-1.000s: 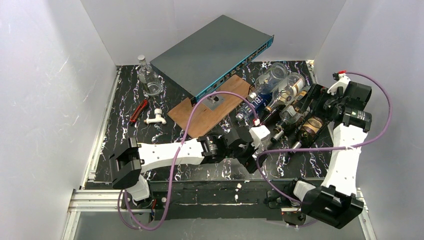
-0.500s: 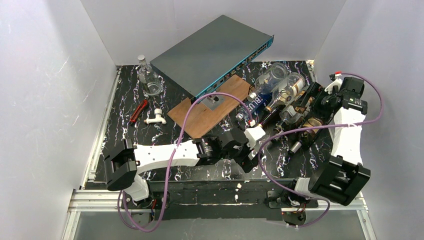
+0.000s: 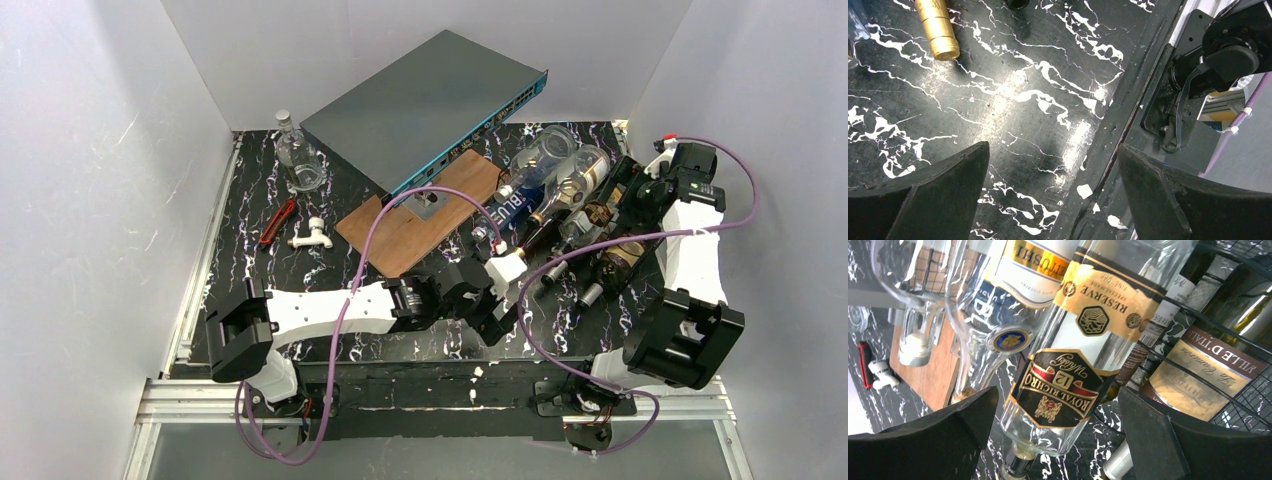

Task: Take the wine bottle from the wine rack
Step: Pick up the wine bottle from the wine rack.

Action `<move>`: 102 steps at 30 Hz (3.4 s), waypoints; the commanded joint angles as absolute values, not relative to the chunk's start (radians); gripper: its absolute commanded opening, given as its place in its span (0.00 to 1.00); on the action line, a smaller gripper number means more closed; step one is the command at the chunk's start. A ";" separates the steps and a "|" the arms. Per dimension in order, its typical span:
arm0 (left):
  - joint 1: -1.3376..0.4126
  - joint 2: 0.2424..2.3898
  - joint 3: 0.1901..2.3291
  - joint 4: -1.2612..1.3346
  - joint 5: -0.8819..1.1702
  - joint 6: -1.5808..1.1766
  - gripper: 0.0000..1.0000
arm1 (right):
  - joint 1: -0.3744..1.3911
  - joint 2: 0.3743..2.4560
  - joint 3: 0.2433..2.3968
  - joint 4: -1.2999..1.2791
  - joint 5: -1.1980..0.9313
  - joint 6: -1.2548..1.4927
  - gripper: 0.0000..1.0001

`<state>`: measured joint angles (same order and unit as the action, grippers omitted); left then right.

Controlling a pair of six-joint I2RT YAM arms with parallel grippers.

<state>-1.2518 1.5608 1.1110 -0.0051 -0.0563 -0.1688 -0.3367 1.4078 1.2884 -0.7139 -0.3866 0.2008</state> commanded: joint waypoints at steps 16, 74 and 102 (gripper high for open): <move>-1.249 1.493 1.057 0.042 -0.067 -0.238 0.99 | -0.302 1.457 1.309 -0.620 -0.269 0.341 1.00; -1.249 1.496 1.082 0.010 -0.064 -0.247 0.99 | -0.249 1.423 1.193 -0.572 -0.203 0.542 0.31; -1.249 1.468 1.059 0.046 -0.029 -0.263 0.99 | -0.362 1.216 1.122 -0.585 -0.353 0.602 0.01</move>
